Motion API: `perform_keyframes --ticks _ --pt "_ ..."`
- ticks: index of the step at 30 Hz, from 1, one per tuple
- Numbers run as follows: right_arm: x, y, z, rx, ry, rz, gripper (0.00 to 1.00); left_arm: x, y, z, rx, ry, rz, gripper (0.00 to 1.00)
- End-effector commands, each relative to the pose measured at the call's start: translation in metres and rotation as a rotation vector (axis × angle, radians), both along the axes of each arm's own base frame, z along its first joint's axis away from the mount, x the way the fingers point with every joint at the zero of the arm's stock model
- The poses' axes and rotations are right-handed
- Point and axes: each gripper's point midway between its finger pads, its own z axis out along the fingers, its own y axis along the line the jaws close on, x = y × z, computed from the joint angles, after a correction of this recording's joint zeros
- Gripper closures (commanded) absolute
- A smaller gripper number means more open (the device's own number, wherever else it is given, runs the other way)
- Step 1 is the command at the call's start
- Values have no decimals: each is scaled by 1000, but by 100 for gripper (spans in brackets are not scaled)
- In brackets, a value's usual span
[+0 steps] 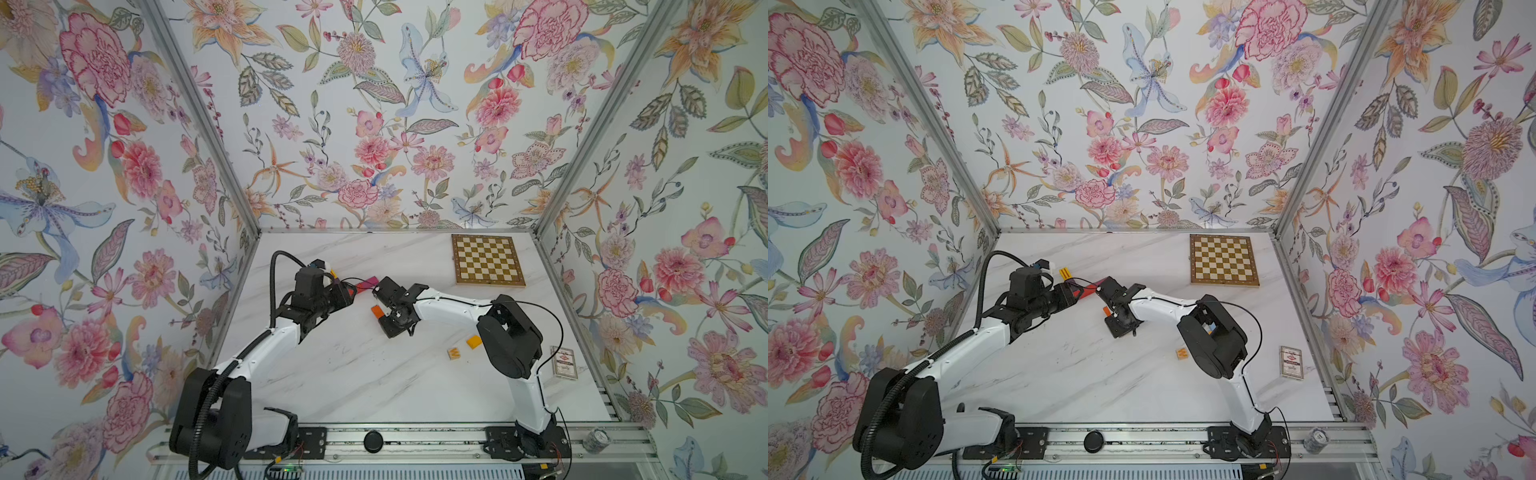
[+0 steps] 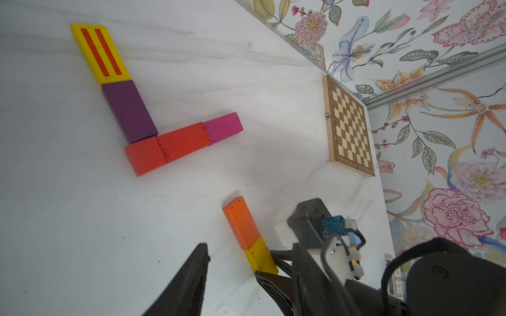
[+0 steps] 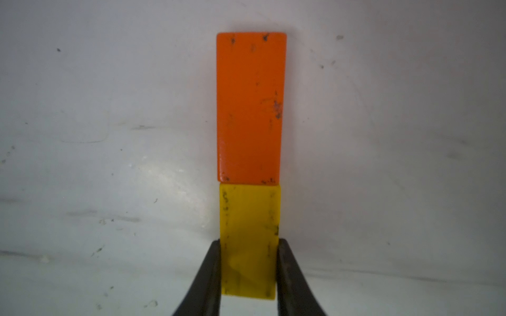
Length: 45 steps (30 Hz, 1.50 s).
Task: Assemble the letter v with building blocks
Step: Assemble the building block at the center of the board.
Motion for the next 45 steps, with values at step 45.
perform_keyframes --ticks 45 --pt "6 0 -9 -14 15 -20 47 -3 0 5 0 -24 2 47"
